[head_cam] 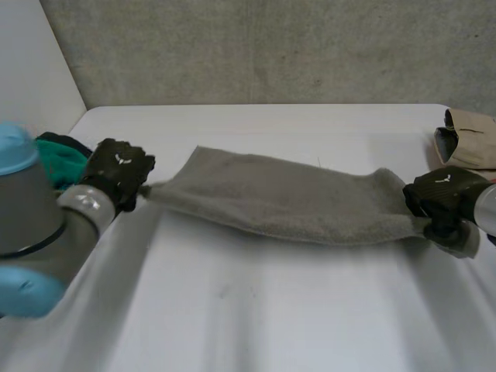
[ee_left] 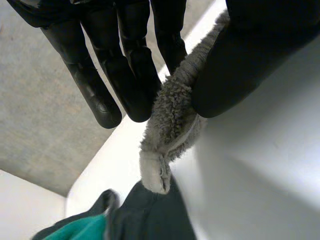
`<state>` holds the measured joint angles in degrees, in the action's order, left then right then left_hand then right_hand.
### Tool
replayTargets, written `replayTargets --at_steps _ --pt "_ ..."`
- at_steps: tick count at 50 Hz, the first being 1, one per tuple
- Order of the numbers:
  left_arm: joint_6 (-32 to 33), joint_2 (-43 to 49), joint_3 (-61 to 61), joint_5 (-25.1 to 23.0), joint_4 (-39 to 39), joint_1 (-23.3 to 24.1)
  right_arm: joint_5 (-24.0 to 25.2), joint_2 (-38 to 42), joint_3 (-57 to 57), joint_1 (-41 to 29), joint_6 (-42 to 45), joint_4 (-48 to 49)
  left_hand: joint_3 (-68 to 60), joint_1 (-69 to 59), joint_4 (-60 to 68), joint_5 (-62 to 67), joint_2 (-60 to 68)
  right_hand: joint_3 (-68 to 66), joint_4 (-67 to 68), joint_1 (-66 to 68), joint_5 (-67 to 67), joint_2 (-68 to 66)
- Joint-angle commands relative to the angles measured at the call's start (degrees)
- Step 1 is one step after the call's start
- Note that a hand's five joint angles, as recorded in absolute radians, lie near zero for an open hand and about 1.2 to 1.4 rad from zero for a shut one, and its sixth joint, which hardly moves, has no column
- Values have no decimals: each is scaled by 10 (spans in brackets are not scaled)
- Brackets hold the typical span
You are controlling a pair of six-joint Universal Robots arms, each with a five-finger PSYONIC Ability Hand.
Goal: Fold the laundry.
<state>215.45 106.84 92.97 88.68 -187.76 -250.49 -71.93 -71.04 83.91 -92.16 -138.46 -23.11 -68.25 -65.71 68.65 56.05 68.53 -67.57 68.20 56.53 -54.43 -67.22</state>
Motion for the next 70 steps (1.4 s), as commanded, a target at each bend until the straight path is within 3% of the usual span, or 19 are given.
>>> replayTargets --at_steps 1,5,9,16,22,26,32,41,53,55,57,58,63,70 --pt "139 -109 117 -1 70 5 0 -39 20 2 102 -132 -117 -143 113 139 115 -124 118 235 -156 -128" --pt "141 -67 115 -2 64 10 -2 -16 11 -1 123 -144 -117 -143 113 139 115 -124 118 235 -156 -128" --pt "143 35 40 7 45 11 -22 64 -52 -3 119 -119 -117 -143 113 139 115 -124 118 235 -156 -128" --pt "137 136 -209 41 -20 22 -60 138 -273 -28 21 6 -117 -143 113 139 115 -124 118 235 -156 -128" --pt "81 133 -356 53 -213 41 -65 101 -357 -39 -112 229 -117 -143 113 139 115 -124 118 235 -156 -128" --pt "44 104 -364 50 -278 46 -70 65 -356 -37 -161 319 -117 -143 113 139 115 -124 118 235 -156 -128" --pt "38 71 -288 48 -261 42 -61 62 -356 -39 -167 263 -117 -143 113 139 115 -124 118 235 -156 -128" --pt "38 79 -93 47 -256 47 5 119 -274 -40 -147 87 -117 -143 113 139 115 -124 118 235 -156 -128" --pt "34 134 -3 46 -256 69 14 198 -190 -34 -131 -18 -117 -143 113 139 115 -124 118 235 -156 -128" --pt "35 130 2 47 -256 67 14 198 -184 -34 -139 -19 -117 -143 113 139 115 -15 8 125 -46 -18" --pt "34 117 5 47 -256 66 14 196 -170 -26 -147 -11 -117 -143 113 139 115 242 -248 -131 210 238" --pt "34 111 7 47 -256 65 15 194 -162 -21 -150 -7 -117 -143 113 139 115 285 -291 -175 254 282" --pt "23 85 20 47 -255 66 32 144 -94 14 -158 40 -117 -143 113 139 115 334 -341 -224 303 331" --pt "-13 65 30 47 -253 67 104 61 28 66 -136 94 -117 -143 113 139 115 329 -336 -219 298 326"
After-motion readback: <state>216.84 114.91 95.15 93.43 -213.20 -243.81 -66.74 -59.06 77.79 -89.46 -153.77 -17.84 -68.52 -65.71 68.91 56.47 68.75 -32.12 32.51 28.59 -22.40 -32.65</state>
